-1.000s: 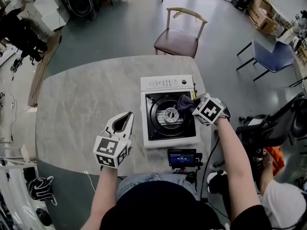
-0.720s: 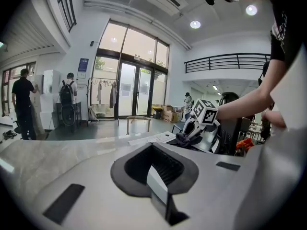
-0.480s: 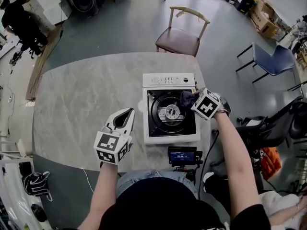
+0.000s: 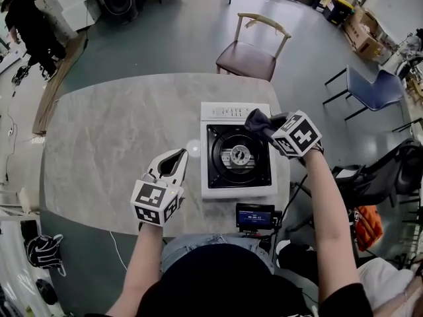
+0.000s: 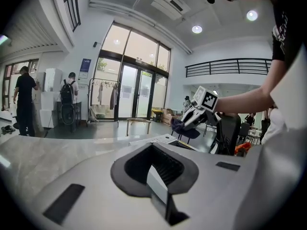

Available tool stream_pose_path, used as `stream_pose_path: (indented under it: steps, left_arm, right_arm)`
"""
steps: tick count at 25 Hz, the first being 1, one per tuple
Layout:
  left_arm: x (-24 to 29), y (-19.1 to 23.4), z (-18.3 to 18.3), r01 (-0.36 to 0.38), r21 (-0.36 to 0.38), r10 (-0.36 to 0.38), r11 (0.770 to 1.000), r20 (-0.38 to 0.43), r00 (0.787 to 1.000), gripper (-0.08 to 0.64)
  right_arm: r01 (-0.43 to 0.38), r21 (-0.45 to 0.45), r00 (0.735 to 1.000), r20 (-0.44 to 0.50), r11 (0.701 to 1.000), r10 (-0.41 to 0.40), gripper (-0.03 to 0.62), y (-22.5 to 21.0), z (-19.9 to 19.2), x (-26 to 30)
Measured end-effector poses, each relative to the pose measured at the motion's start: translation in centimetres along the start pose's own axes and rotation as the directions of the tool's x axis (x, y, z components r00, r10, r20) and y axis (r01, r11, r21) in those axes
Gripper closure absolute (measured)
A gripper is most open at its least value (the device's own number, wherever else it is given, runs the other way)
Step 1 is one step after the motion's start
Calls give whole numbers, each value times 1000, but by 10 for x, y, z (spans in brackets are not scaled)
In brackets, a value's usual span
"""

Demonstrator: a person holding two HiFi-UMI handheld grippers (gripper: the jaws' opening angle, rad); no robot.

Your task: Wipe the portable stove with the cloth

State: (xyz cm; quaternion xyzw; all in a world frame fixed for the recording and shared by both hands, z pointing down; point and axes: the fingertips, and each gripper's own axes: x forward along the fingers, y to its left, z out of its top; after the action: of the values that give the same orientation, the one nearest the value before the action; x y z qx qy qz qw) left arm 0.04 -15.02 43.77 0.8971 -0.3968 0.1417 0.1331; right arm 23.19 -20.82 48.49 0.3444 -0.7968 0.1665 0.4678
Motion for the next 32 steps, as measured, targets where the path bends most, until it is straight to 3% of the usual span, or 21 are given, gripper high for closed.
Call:
stream_pose_path:
  steps: [4, 8, 12, 16, 20, 26, 32]
  left_arm:
    - [-3, 8, 0, -10, -15, 10, 1000, 9, 1000, 549]
    - [-4, 15, -1, -18, -39, 18, 999, 14, 1000, 549]
    - [-7, 24, -2, -25, -57, 26, 998, 19, 999, 549]
    - [-9, 33, -4, -38, -76, 40, 996, 18, 999, 549]
    - [-11, 42, -5, -52, -89, 54, 995, 21, 998, 549]
    - [-15, 47, -6, -65, -101, 68, 993, 29, 997, 549]
    - [-21, 48, -7, -68, -105, 72, 992, 34, 997, 549]
  right_arm:
    - [-9, 186, 993, 114, 983, -13, 494, -9, 29, 6]
    - [36, 251, 989, 128, 967, -70, 494, -17, 41, 27]
    - [59, 212, 993, 89, 976, -79, 494, -17, 40, 48]
    - [36, 32, 999, -16, 999, -36, 494, -4, 26, 67]
    - [48, -133, 987, -145, 990, -67, 497, -3, 6, 77]
    - [51, -61, 984, -170, 997, -61, 499, 3, 7, 85]
    - [-36, 75, 994, -100, 997, 43, 499, 21, 26, 93]
